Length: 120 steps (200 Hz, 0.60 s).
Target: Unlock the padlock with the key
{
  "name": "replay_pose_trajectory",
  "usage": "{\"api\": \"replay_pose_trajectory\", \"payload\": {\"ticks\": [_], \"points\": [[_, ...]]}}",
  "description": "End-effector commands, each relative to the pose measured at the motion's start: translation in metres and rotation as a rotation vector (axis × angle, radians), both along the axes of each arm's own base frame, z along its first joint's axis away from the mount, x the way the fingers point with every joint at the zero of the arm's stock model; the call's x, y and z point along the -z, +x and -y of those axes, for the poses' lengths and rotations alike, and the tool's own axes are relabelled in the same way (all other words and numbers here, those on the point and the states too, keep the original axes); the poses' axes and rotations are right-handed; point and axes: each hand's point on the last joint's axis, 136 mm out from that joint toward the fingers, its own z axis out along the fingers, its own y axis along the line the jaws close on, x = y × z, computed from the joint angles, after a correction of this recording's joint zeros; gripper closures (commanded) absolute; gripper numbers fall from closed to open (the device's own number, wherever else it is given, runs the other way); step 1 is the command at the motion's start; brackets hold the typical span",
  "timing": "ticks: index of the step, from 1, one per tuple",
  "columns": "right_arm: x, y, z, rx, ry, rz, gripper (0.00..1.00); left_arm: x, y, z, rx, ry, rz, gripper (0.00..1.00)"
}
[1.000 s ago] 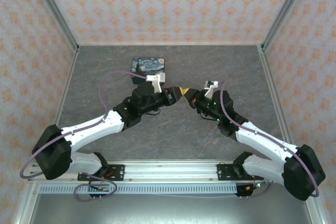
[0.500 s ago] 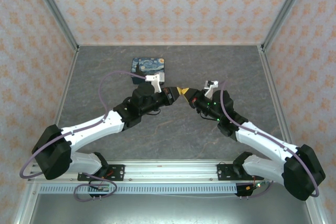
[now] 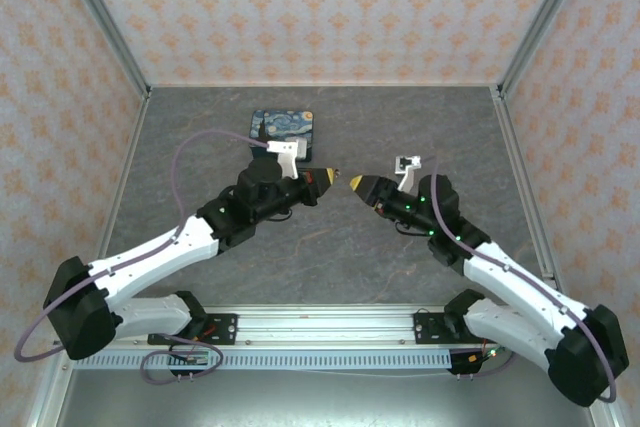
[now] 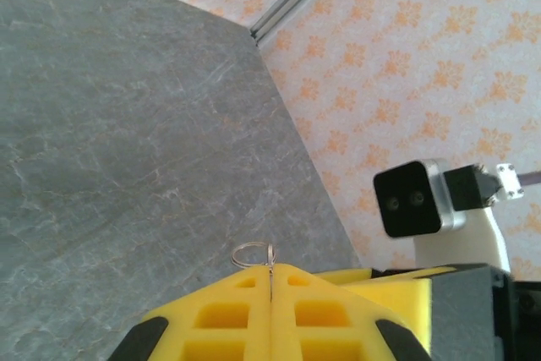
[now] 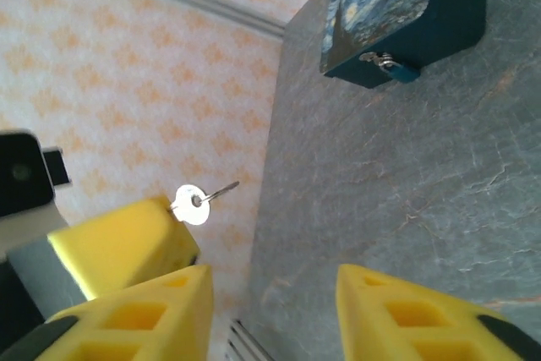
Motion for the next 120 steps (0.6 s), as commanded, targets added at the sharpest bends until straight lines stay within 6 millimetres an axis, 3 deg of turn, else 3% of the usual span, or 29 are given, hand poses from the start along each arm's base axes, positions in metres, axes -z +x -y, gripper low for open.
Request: {"api": "replay_pose_trajectory", "payload": {"ticks": [1,21,40,70,120], "points": [[-0.023,-0.023,0.002,-0.153,-0.022,0.168,0.43,-0.009,-0.017,0.000,0.145,0.156,0.072,1.00],[-0.057,-0.042,-0.001,-0.249,0.007,0.317,0.34,-0.012,-0.032,0.002,0.254,0.227,0.088,1.00],[-0.071,-0.053,-0.007,-0.328,-0.004,0.388,0.31,-0.015,-0.044,0.007,0.348,0.258,0.105,1.00],[-0.068,-0.057,-0.016,-0.424,-0.033,0.404,0.34,-0.016,-0.057,0.015,0.465,0.287,0.106,1.00],[-0.052,-0.053,-0.024,-0.464,-0.041,0.361,0.44,-0.018,-0.056,0.028,0.517,0.259,0.107,1.00]]}}
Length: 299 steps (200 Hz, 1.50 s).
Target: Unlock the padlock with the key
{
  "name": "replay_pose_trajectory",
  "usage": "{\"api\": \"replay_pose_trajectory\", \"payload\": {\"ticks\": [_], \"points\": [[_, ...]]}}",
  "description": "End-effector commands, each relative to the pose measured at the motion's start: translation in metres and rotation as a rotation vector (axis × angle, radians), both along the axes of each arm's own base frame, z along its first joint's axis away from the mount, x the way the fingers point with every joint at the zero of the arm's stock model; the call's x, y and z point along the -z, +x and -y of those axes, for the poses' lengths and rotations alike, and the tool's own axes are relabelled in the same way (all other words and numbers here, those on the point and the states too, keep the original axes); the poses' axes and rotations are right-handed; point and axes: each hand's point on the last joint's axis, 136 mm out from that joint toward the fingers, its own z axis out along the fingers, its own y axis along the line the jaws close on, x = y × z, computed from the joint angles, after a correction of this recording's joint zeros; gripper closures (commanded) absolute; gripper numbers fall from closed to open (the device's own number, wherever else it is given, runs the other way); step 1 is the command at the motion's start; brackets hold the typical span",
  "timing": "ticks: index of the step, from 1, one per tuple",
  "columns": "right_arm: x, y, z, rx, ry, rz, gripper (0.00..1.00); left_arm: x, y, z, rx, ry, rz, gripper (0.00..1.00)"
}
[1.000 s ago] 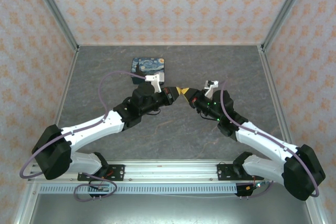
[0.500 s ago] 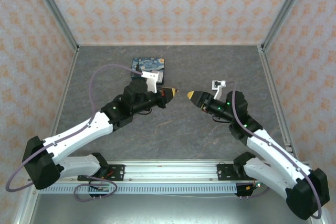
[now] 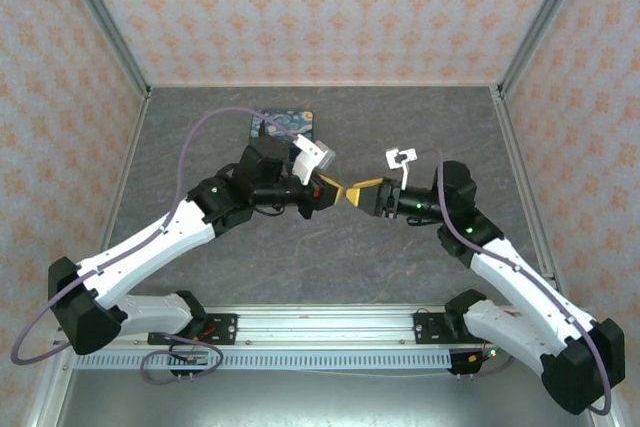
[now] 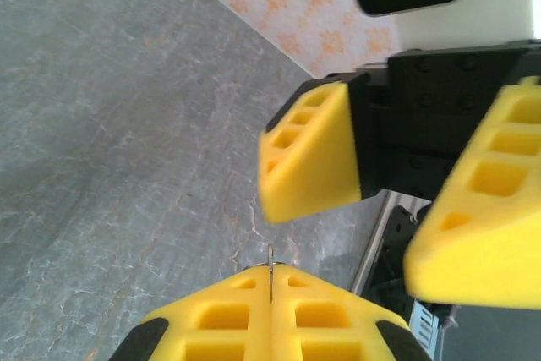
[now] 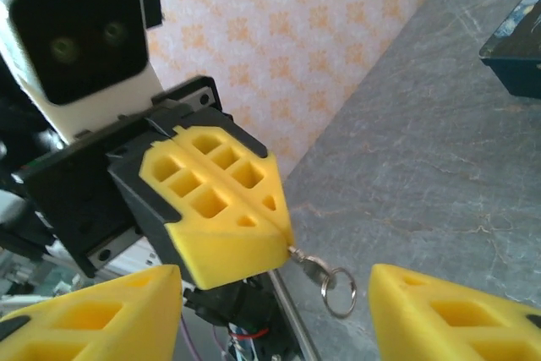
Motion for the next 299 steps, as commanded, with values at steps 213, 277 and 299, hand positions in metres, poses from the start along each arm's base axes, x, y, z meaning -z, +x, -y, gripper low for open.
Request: {"api": "replay_pose_trajectory", "payload": {"ticks": [213,277,299], "points": [[0.008,-0.016,-0.003,-0.052,0.048,0.045,0.62,-0.003,-0.006,0.005,0.065,0.005,-0.013,1.00],[0.010,-0.016,-0.010,-0.070,0.042,0.037,0.68,-0.002,-0.006,0.005,0.062,-0.003,-0.016,1.00],[0.010,-0.016,-0.011,-0.066,0.041,0.040,0.73,-0.002,-0.006,0.006,0.064,-0.002,-0.017,1.00]]}}
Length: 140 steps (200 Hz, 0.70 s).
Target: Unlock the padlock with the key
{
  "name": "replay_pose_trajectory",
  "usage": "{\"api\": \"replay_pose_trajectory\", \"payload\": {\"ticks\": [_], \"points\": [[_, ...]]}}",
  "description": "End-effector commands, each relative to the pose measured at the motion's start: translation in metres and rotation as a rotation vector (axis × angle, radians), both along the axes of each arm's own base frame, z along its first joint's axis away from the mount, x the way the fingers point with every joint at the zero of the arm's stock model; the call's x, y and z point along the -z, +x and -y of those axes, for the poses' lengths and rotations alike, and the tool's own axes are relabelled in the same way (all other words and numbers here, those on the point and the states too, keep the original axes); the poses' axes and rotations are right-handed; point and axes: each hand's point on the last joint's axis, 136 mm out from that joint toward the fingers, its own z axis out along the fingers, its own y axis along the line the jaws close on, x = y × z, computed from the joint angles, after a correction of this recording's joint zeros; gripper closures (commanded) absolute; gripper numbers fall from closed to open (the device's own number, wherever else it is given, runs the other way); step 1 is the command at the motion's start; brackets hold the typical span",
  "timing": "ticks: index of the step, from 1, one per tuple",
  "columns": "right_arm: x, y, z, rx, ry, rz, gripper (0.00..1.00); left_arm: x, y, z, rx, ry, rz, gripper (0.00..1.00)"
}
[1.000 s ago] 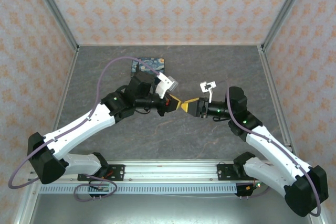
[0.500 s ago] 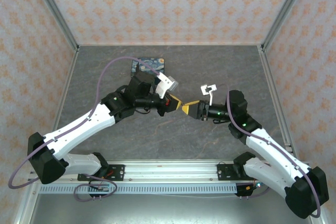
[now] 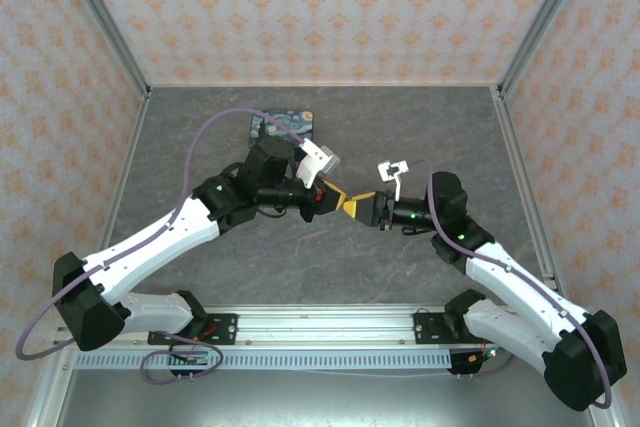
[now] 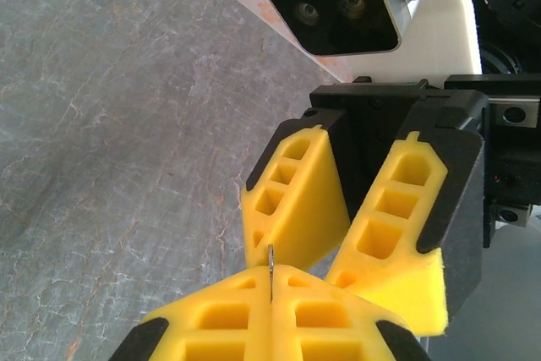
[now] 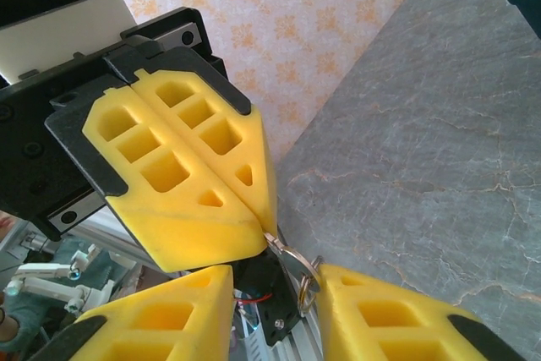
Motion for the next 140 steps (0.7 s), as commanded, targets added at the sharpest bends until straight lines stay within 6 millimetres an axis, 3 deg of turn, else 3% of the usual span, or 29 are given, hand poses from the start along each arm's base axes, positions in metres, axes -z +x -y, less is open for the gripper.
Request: {"api": "replay_pose_trajectory", "payload": {"ticks": [1,64,87,103,114,129,140], "points": [[-0.016,-0.001,-0.002,-0.009,0.034,0.062,0.73,-0.011,0.001,0.002,0.011,-0.019,0.009,1.00],[-0.012,-0.001,0.001,0.014,0.012,0.066,0.88,-0.009,0.000,0.000,0.010,-0.007,0.011,1.00],[-0.013,-0.001,0.002,0.020,0.010,0.070,1.00,-0.009,0.000,-0.001,0.010,-0.001,0.015,1.00],[-0.012,-0.001,0.003,0.026,0.006,0.067,1.00,-0.009,0.002,-0.002,0.001,0.002,0.021,1.00],[-0.009,0.000,0.004,0.038,-0.001,0.062,1.00,-0.010,0.005,-0.003,-0.016,0.003,0.024,0.89],[-0.004,0.003,0.006,0.063,-0.024,0.053,1.00,-0.015,0.009,-0.005,-0.041,-0.011,0.029,0.82],[0.001,0.006,0.009,0.092,-0.044,0.041,1.00,-0.019,0.018,-0.011,-0.096,-0.017,0.033,0.66]]}}
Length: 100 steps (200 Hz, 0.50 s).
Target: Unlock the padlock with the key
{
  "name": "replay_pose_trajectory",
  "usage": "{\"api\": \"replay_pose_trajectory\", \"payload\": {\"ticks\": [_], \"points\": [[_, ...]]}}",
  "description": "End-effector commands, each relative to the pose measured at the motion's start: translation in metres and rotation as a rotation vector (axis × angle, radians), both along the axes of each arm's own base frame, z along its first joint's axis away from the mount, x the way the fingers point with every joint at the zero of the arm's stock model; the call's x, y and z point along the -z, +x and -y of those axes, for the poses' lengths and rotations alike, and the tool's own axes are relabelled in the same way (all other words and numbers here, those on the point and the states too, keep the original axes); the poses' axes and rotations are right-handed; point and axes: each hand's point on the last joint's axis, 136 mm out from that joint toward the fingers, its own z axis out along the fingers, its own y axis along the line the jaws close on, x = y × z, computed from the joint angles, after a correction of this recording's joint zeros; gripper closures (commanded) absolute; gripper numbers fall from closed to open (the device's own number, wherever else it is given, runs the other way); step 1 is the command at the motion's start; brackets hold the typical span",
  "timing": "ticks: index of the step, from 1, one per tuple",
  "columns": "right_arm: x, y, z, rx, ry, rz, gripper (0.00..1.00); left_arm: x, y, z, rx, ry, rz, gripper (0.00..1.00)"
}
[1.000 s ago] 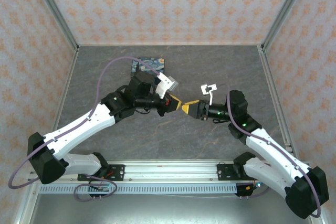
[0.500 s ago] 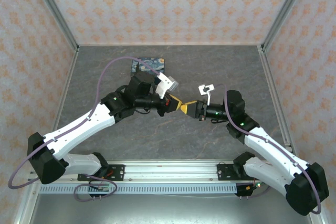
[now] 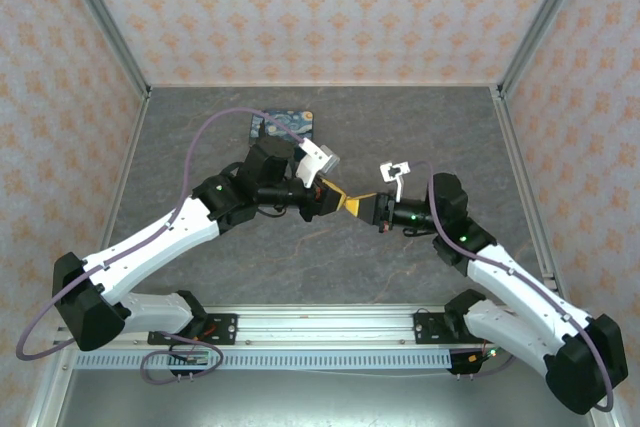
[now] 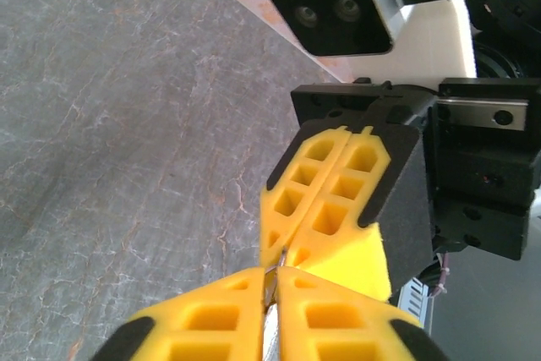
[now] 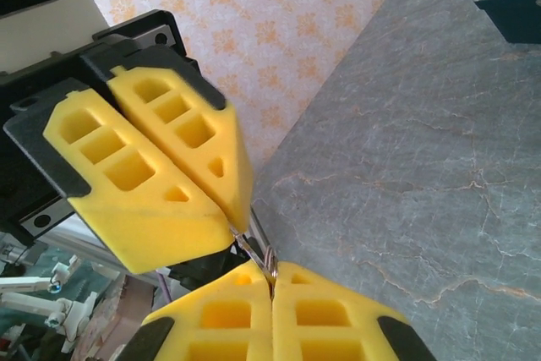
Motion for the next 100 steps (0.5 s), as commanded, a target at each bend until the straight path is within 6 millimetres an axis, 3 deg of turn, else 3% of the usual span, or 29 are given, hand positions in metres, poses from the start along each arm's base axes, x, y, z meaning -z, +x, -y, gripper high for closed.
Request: {"api": "replay_pose_trajectory", "payload": {"ticks": [1,12,30,48,67,79,100], "points": [[-0.003,0.003,0.004,0.043,-0.019,0.036,1.00,-0.020,0.015,-0.010,-0.087,-0.020,0.035,0.64],[0.003,0.007,0.008,0.081,-0.044,0.021,1.00,-0.024,0.027,-0.019,-0.157,-0.030,0.034,0.47],[0.015,0.014,0.015,0.144,-0.093,-0.007,1.00,-0.027,0.052,-0.044,-0.318,-0.050,0.017,0.33],[0.027,0.023,0.025,0.229,-0.134,-0.039,1.00,-0.012,0.082,-0.076,-0.512,-0.006,-0.023,0.17],[0.042,0.035,0.042,0.366,-0.197,-0.095,1.00,0.017,0.109,-0.105,-0.690,0.123,-0.071,0.14],[0.056,0.044,0.058,0.473,-0.263,-0.148,1.00,0.032,0.123,-0.114,-0.749,0.203,-0.071,0.14],[0.071,0.046,0.069,0.537,-0.317,-0.203,1.00,0.049,0.151,-0.117,-0.805,0.288,-0.074,0.13]]}}
